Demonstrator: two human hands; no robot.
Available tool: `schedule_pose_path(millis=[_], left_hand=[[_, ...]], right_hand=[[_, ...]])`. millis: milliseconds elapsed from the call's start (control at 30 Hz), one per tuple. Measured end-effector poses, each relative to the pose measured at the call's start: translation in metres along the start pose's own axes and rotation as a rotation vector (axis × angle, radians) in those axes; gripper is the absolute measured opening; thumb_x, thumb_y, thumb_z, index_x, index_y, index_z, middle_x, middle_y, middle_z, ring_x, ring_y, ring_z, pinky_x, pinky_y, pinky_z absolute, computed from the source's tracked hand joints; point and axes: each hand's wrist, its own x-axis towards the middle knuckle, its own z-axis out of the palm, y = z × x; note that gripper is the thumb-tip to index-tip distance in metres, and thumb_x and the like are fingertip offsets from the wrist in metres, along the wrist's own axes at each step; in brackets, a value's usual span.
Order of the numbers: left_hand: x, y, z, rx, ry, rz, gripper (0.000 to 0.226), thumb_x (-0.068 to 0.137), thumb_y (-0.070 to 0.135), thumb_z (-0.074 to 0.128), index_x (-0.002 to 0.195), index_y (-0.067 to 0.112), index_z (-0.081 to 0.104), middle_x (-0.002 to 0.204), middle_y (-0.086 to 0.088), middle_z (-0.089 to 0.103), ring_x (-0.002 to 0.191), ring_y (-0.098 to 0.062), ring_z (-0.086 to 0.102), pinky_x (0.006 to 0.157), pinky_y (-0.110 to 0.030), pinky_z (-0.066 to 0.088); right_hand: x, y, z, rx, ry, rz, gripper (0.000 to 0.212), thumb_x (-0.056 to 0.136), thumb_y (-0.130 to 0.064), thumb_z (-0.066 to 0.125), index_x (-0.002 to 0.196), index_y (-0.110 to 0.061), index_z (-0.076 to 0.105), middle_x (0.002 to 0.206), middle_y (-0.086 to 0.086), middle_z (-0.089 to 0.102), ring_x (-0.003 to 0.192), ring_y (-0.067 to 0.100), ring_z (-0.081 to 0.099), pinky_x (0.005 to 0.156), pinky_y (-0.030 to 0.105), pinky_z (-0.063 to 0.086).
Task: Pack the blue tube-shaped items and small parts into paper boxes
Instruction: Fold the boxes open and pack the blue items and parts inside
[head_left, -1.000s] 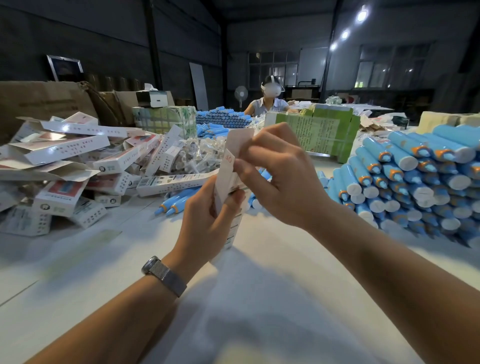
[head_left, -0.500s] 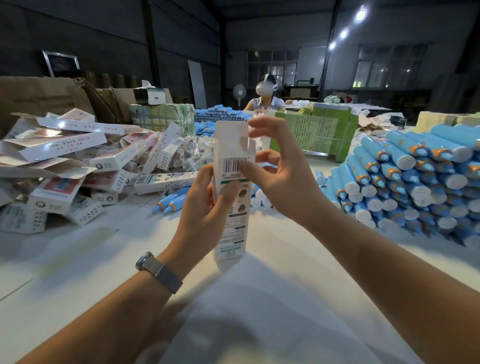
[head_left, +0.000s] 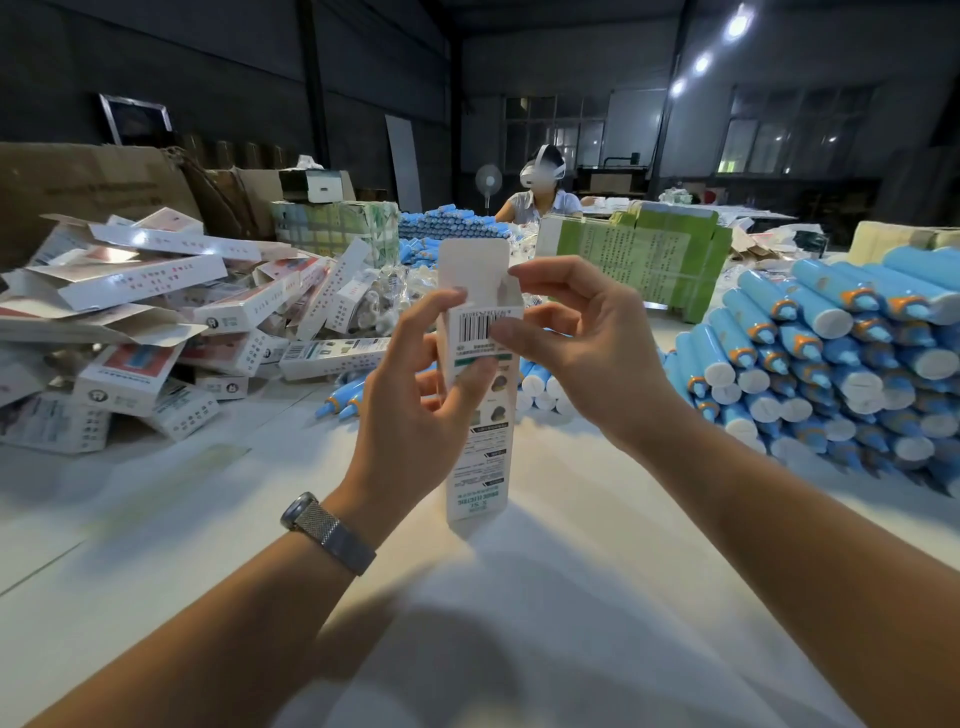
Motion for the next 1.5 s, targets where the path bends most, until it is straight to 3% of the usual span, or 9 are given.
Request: schedule_pose_path(millis=[267, 500, 600, 700, 833, 967, 1133, 1267, 1500], left_hand=[[0.001, 0.002, -0.001, -0.040, -0.053, -0.021, 0.045, 0.092, 0.013, 0.059, 0.113, 0.052, 0.048, 0.102, 0.012, 0.071, 0.085, -0.011, 0.071, 0.070, -0.035, 0.061], [-0.001, 0.002, 0.000, -0.118, -0.092, -0.035, 0.036, 0.092, 0.006, 0.055, 0.118, 0.028, 0.045, 0.099, 0.016, 0.070, 0.079, -0.004, 0.068, 0.067, -0.026, 0.057], [-0.001, 0.004, 0.002, -0.148, -0.105, -0.050, 0.035, 0.091, 0.003, 0.055, 0.117, 0.025, 0.045, 0.100, 0.018, 0.070, 0.082, -0.002, 0.068, 0.067, -0.022, 0.056], [0.000, 0.004, 0.002, -0.156, -0.106, -0.063, 0.035, 0.091, 0.003, 0.056, 0.117, 0.024, 0.046, 0.099, 0.016, 0.071, 0.084, -0.003, 0.069, 0.068, -0.024, 0.058], [0.000, 0.005, 0.003, -0.156, -0.100, -0.074, 0.037, 0.090, 0.002, 0.056, 0.116, 0.026, 0.045, 0.098, 0.018, 0.070, 0.085, -0.001, 0.067, 0.070, -0.022, 0.057], [0.001, 0.005, 0.003, -0.167, -0.114, -0.097, 0.041, 0.091, -0.001, 0.057, 0.116, 0.030, 0.045, 0.097, 0.017, 0.071, 0.087, 0.001, 0.067, 0.072, -0.022, 0.058], [0.001, 0.007, 0.004, -0.202, -0.098, -0.110, 0.052, 0.088, -0.001, 0.059, 0.116, 0.036, 0.037, 0.097, 0.007, 0.073, 0.088, -0.008, 0.069, 0.073, -0.032, 0.060], [0.003, 0.006, 0.001, -0.210, -0.120, -0.136, 0.057, 0.089, -0.003, 0.060, 0.117, 0.041, 0.038, 0.095, 0.004, 0.073, 0.085, -0.011, 0.070, 0.073, -0.038, 0.062], [0.003, 0.008, 0.002, -0.180, -0.132, -0.125, 0.047, 0.086, 0.004, 0.062, 0.115, 0.036, 0.043, 0.092, 0.010, 0.070, 0.085, -0.009, 0.069, 0.073, -0.043, 0.062]], right_hand=[[-0.001, 0.001, -0.001, -0.022, 0.021, 0.021, 0.033, 0.070, -0.011, 0.086, 0.096, -0.023, 0.070, 0.099, -0.006, 0.075, 0.075, 0.011, 0.069, 0.069, 0.028, 0.057], [0.000, -0.007, -0.007, -0.088, -0.060, 0.000, 0.020, 0.068, -0.021, 0.082, 0.082, -0.021, 0.068, 0.092, -0.014, 0.069, 0.076, 0.006, 0.067, 0.069, 0.023, 0.054], [0.004, -0.009, -0.012, -0.210, -0.129, -0.025, 0.021, 0.078, -0.015, 0.080, 0.081, -0.022, 0.061, 0.104, 0.006, 0.067, 0.090, 0.026, 0.068, 0.071, 0.045, 0.058], [0.006, -0.010, -0.014, -0.247, -0.170, -0.042, 0.019, 0.081, -0.016, 0.076, 0.080, -0.023, 0.058, 0.108, 0.010, 0.065, 0.097, 0.033, 0.065, 0.073, 0.058, 0.054], [0.005, -0.011, -0.012, -0.237, -0.159, -0.073, 0.020, 0.079, -0.016, 0.075, 0.079, -0.027, 0.058, 0.118, 0.000, 0.064, 0.104, 0.022, 0.066, 0.077, 0.044, 0.055], [0.005, -0.011, -0.010, -0.227, -0.113, -0.137, 0.031, 0.075, -0.011, 0.078, 0.085, -0.027, 0.053, 0.100, 0.001, 0.068, 0.092, 0.018, 0.067, 0.069, 0.030, 0.050], [0.003, -0.013, -0.009, -0.326, -0.086, -0.179, 0.045, 0.076, -0.006, 0.081, 0.093, -0.031, 0.048, 0.094, -0.006, 0.070, 0.092, 0.011, 0.069, 0.071, 0.037, 0.052], [0.003, -0.013, -0.012, -0.392, -0.122, -0.192, 0.027, 0.080, -0.005, 0.076, 0.095, -0.025, 0.066, 0.096, -0.001, 0.071, 0.093, 0.015, 0.067, 0.075, 0.045, 0.053], [0.001, -0.018, -0.015, -0.349, -0.185, -0.168, 0.011, 0.084, -0.008, 0.074, 0.092, -0.016, 0.072, 0.102, 0.005, 0.070, 0.098, 0.020, 0.066, 0.071, 0.050, 0.053]])
